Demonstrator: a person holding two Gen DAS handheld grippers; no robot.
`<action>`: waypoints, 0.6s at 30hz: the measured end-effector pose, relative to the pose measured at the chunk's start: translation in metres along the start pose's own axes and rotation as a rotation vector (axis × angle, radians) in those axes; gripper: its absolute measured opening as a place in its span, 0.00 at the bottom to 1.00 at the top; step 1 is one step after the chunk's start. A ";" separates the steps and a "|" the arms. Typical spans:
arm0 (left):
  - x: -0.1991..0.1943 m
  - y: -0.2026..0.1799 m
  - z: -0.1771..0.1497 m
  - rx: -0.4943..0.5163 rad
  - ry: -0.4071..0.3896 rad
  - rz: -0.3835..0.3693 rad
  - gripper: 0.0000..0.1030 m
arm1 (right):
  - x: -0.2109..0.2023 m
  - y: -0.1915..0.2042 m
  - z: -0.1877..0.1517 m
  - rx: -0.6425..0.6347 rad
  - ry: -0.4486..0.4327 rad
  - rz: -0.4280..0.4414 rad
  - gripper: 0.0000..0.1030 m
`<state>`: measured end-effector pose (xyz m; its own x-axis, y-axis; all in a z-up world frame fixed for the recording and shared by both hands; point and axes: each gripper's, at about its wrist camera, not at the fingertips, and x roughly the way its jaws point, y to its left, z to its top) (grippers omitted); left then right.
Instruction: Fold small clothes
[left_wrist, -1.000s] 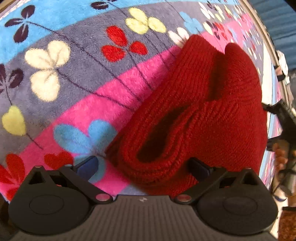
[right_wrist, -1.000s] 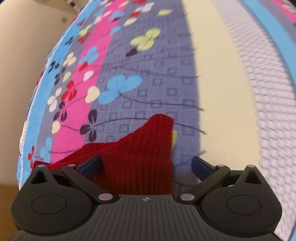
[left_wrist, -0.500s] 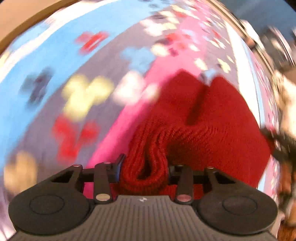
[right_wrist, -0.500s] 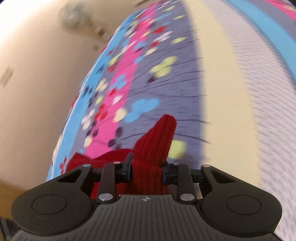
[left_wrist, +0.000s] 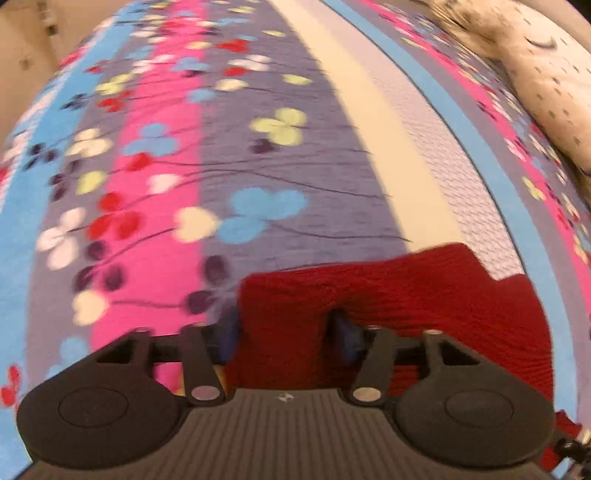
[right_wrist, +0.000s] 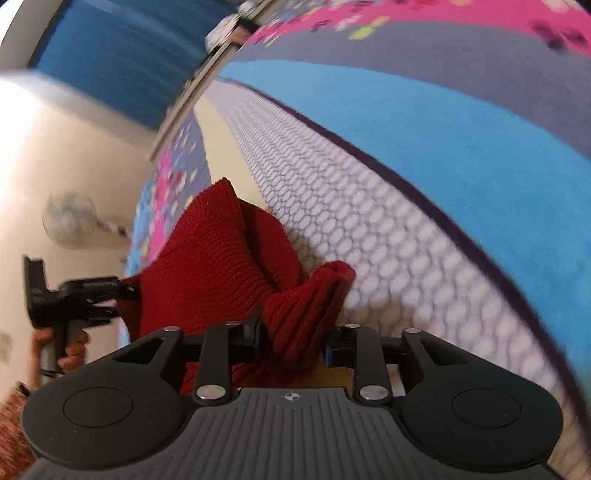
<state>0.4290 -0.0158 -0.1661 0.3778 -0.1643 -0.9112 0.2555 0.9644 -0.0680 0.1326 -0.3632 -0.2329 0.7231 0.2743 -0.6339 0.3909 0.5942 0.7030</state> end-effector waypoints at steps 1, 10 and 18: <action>-0.007 0.009 -0.006 -0.025 -0.015 0.003 0.74 | 0.002 0.007 0.006 -0.031 0.007 -0.025 0.49; -0.037 0.028 -0.029 -0.139 -0.050 -0.118 0.84 | 0.046 0.079 0.092 -0.382 0.060 -0.024 0.50; 0.041 -0.006 0.008 -0.020 0.031 0.168 1.00 | 0.165 0.142 0.092 -0.606 0.166 -0.225 0.31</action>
<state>0.4504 -0.0297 -0.1996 0.3861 0.0055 -0.9225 0.1733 0.9817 0.0784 0.3596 -0.3032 -0.2078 0.5454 0.1774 -0.8192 0.0978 0.9572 0.2725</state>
